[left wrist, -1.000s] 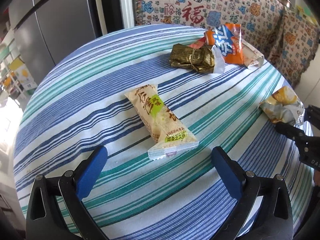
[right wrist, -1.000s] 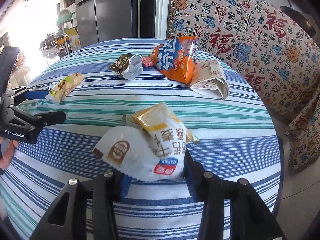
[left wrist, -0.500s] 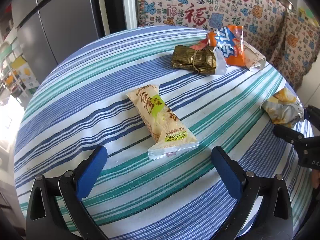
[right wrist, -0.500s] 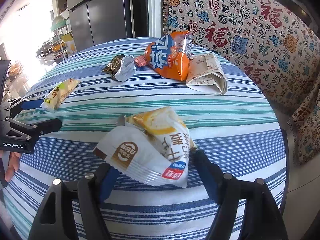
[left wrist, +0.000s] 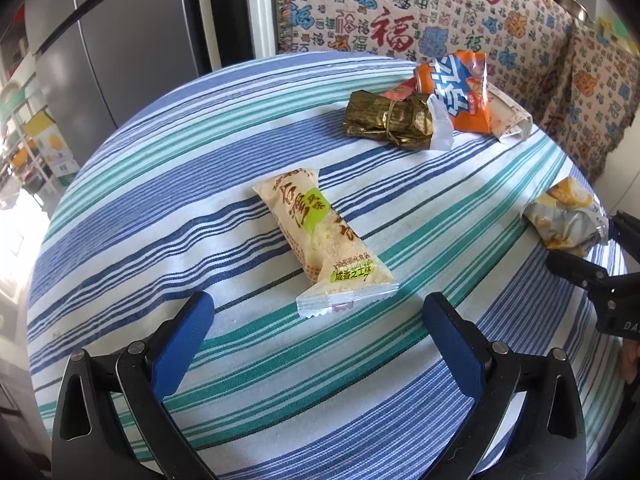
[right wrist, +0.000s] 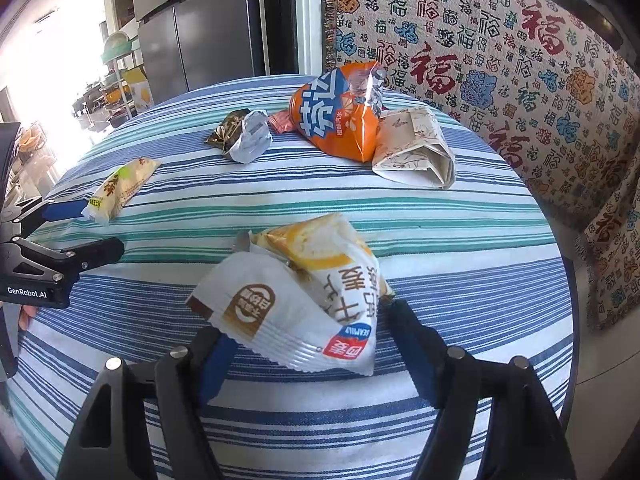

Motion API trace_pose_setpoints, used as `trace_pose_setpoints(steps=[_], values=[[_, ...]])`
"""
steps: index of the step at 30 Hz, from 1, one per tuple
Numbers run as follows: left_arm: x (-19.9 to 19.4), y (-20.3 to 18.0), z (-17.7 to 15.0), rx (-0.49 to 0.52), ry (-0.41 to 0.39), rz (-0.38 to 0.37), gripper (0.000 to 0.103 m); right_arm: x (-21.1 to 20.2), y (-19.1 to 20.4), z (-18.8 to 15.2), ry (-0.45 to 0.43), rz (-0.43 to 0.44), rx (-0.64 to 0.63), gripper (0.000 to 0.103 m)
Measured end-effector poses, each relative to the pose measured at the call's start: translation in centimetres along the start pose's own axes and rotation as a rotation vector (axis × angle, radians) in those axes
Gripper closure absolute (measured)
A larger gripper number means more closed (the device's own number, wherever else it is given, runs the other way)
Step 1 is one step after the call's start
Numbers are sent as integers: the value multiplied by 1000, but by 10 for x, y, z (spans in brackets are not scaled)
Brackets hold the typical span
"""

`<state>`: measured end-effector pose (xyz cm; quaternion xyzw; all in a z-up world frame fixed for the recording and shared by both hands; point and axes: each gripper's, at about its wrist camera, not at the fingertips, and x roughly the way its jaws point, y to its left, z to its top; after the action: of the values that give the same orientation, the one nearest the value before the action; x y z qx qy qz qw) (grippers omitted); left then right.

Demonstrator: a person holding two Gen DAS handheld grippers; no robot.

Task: Collect trash
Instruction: 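Hold the white-and-yellow bag in the right tool above the table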

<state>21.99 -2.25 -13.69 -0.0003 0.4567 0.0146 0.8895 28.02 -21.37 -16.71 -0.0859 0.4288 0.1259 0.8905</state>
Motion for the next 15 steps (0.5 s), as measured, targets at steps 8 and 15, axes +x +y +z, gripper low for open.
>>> trace_pose_setpoints(steps=[8,15], values=[[0,0,-1,-17,2,12,0,1,1,1,3,-2,-1,23],[10,2,18,-57,9,7,0,6,-2,7,21,24,-33,15]])
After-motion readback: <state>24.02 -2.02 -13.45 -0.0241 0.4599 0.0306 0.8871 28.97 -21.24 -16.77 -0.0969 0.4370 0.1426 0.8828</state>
